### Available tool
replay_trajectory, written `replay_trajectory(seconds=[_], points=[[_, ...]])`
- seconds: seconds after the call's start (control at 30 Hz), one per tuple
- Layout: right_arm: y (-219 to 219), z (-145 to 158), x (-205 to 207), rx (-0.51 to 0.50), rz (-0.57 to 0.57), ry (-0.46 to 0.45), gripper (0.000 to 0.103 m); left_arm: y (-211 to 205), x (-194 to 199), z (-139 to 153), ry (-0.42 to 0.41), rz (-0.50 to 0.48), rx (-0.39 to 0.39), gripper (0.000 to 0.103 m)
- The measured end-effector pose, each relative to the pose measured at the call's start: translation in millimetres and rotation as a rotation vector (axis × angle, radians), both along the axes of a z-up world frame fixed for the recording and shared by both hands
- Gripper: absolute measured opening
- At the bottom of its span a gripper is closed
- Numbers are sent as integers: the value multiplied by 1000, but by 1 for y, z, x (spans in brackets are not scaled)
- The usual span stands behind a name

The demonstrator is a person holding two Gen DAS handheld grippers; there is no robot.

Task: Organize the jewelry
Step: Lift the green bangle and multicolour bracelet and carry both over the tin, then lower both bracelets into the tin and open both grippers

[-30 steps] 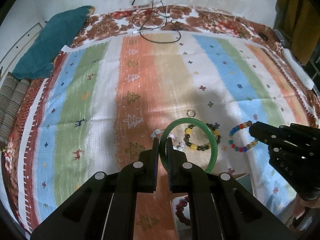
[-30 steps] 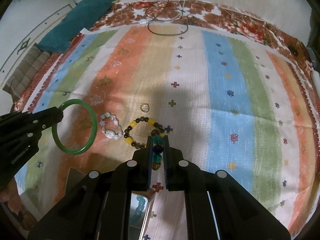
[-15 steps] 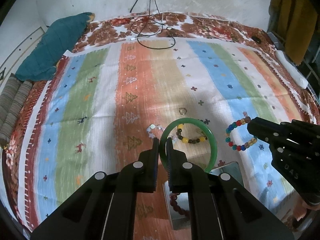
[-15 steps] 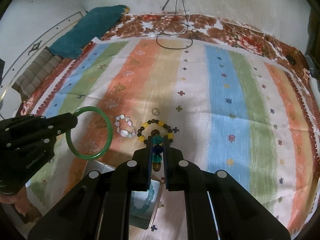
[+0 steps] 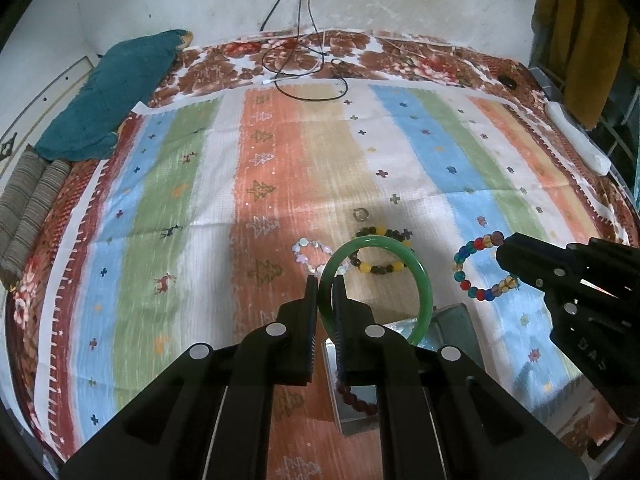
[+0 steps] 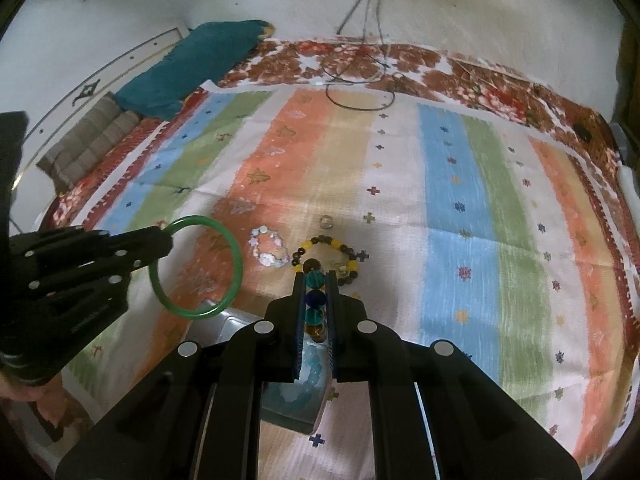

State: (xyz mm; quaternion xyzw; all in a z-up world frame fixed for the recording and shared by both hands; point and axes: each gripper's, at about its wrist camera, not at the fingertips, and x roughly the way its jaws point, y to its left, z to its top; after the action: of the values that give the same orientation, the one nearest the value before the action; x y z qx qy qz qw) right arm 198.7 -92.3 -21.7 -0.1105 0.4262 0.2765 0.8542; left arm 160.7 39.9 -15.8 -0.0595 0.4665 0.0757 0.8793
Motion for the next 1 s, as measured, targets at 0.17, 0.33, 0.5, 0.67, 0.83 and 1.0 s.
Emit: replay_trajectory(seconds=[0.17,0.33,0.5,0.67,0.83,1.0], points=[[-3,5,-12,12,20,-11,10,-3,-8,1,-4,-7,-3,7],[-4,5,-23,11,33,-16,10,-9,-17,1,-8,-19,11,7],[-8,-2,-27,4,29,3,10,-14,-26,1,-14,-20,27,7],[-12,-3,-36,7,29,6,10,-16,-30,0,-14,-23,29,7],[-14,-4,-43,8,31,13,10,-18,-36,-2,-2,-37,12,7],[-15,-6,-46,8,31,24,11,-21,-36,-6,14,-42,3,8]])
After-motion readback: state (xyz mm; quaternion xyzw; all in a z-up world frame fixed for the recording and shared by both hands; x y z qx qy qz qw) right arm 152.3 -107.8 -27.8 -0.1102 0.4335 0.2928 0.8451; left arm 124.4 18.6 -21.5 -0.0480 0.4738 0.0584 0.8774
